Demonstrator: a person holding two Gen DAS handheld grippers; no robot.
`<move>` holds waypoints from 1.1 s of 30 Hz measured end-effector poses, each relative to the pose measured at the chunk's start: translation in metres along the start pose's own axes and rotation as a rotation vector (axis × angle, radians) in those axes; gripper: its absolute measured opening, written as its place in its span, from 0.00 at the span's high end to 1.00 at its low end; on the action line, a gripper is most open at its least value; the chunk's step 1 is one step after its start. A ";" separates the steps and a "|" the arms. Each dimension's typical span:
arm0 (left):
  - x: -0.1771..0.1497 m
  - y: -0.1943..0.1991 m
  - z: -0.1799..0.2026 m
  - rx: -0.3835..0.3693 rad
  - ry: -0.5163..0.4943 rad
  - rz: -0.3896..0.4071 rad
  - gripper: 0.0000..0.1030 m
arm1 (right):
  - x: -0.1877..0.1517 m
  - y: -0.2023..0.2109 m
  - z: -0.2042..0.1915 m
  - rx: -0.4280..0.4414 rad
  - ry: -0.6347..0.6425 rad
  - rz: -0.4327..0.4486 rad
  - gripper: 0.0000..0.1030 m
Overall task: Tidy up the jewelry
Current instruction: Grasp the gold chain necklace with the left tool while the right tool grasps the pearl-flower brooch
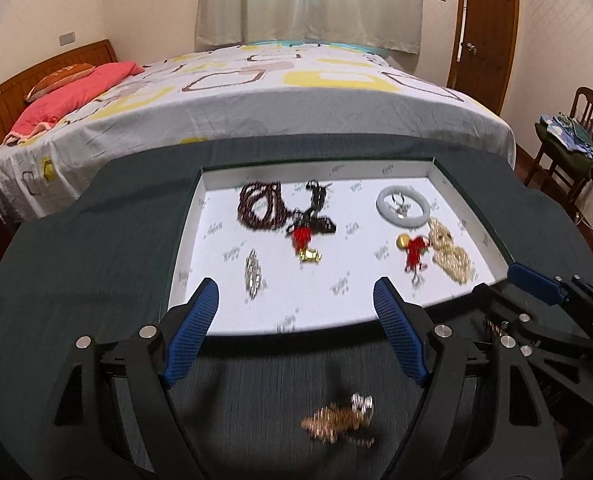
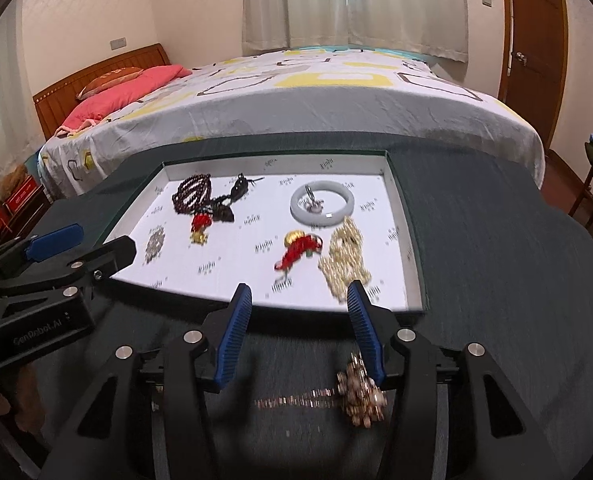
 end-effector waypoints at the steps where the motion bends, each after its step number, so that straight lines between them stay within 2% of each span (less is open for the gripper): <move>1: -0.004 0.003 -0.001 0.003 0.000 -0.003 0.24 | -0.003 0.003 0.002 -0.002 0.000 -0.001 0.52; 10: -0.048 0.025 -0.004 0.030 0.009 -0.054 0.23 | -0.035 0.026 0.022 -0.021 -0.031 -0.020 0.52; 17: -0.078 0.022 0.003 0.043 0.005 -0.111 0.23 | -0.052 0.034 0.031 -0.028 -0.044 -0.033 0.52; 25: -0.090 0.002 0.017 0.040 -0.018 -0.158 0.23 | -0.058 0.030 0.045 -0.053 -0.062 -0.042 0.51; 30: -0.090 -0.007 0.015 0.015 0.022 -0.170 0.23 | -0.060 0.027 0.050 -0.056 -0.078 -0.045 0.46; 33: -0.089 -0.008 0.016 0.006 0.014 -0.165 0.27 | -0.060 0.026 0.050 -0.053 -0.082 -0.048 0.46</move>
Point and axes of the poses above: each gripper's, at about its wrist camera, not at the fingertips, and y roughly against the way its jaws point, z to its right, x to its top, the point moved 5 cm from there along -y, roughly the way its jaws point, and after that the axes turned 8 degrees about z, right-handed, at the moved point
